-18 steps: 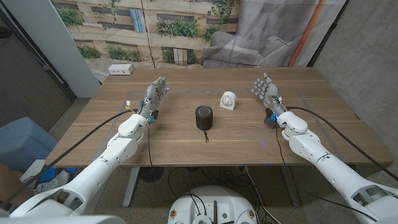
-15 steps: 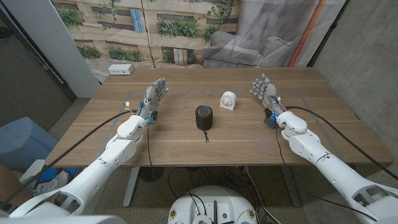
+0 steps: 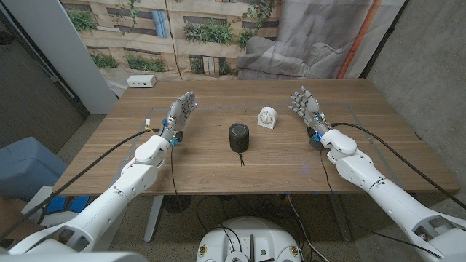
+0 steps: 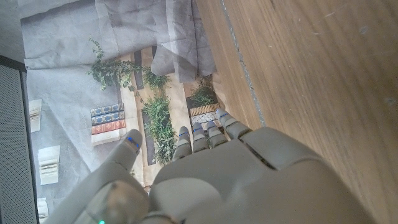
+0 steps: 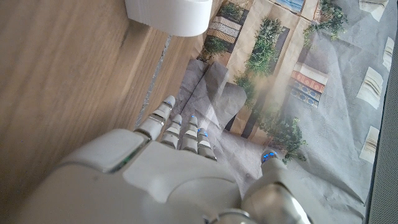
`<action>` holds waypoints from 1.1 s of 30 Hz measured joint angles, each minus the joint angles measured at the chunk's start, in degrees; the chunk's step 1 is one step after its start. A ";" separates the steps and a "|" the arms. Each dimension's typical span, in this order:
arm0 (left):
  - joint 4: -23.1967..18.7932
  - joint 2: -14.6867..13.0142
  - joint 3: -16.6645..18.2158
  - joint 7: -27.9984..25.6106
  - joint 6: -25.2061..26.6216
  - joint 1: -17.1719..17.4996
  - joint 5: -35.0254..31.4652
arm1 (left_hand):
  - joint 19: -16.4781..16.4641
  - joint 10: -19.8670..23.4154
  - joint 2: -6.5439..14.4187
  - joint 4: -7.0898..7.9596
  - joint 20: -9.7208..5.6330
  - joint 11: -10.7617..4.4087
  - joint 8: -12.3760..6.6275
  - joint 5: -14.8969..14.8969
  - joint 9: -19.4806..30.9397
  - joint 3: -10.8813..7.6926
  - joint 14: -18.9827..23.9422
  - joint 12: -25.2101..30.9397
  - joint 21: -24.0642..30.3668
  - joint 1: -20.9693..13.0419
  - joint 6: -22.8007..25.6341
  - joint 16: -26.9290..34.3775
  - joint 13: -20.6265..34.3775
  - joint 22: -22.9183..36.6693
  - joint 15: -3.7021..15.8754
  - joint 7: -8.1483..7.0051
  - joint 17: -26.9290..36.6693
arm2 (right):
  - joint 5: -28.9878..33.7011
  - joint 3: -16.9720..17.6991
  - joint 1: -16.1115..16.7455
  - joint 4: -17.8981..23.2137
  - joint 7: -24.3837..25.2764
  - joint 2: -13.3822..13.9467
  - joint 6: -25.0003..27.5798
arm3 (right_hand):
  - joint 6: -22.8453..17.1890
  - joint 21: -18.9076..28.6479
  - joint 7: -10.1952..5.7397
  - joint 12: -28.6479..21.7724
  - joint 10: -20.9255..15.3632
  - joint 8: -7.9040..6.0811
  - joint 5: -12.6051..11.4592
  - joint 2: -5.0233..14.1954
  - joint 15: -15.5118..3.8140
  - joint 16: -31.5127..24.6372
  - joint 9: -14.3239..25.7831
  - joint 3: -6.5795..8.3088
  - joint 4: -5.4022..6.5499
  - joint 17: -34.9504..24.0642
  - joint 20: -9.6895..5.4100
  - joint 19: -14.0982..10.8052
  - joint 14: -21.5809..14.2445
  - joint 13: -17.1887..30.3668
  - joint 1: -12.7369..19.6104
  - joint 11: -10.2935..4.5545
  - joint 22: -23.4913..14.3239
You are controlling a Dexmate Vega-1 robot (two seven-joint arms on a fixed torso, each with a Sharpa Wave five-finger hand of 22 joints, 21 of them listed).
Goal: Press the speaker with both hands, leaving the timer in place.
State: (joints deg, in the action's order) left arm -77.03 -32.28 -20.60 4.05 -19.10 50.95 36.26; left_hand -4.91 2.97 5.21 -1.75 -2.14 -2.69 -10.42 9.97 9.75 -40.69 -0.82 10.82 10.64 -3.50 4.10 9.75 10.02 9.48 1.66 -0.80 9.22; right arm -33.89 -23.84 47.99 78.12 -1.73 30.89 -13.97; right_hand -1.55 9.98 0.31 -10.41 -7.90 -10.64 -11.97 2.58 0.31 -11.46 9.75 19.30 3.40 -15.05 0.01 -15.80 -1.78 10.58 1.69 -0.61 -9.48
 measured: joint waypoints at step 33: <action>4.89 -6.51 -5.93 23.44 5.48 -11.13 -0.88 | 0.25 1.53 -1.95 -8.78 -0.03 -2.77 -0.88 0.22 -0.01 -0.59 -0.21 0.22 -0.08 -6.71 1.02 0.00 -0.01 -0.01 0.20 -2.70 0.27 | 3.35 -0.12 1.99 3.24 4.66 0.56 -0.57 | -0.31 0.22 -0.31 -0.40 -0.20 0.00 -0.41 0.00 -0.53 -0.22 -0.01 0.23 -0.24 0.44 -0.73 0.74 -0.52 -0.01 0.00 0.21 0.13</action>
State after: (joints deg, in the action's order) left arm -72.13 -38.80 -26.53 27.49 -13.62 39.82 35.38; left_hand -4.66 4.50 3.26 -10.53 -2.16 -5.46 -11.30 10.19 9.74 -41.28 -1.03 11.04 10.56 -10.21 5.12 9.75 10.01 9.47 1.86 -3.50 9.49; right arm -30.55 -23.96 49.98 81.37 2.93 31.46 -14.54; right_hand -1.86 10.21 0.00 -10.82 -8.10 -10.64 -12.38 2.58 -0.22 -11.68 9.73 19.53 3.16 -14.62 -0.72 -15.06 -2.30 10.57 1.69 -0.41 -9.35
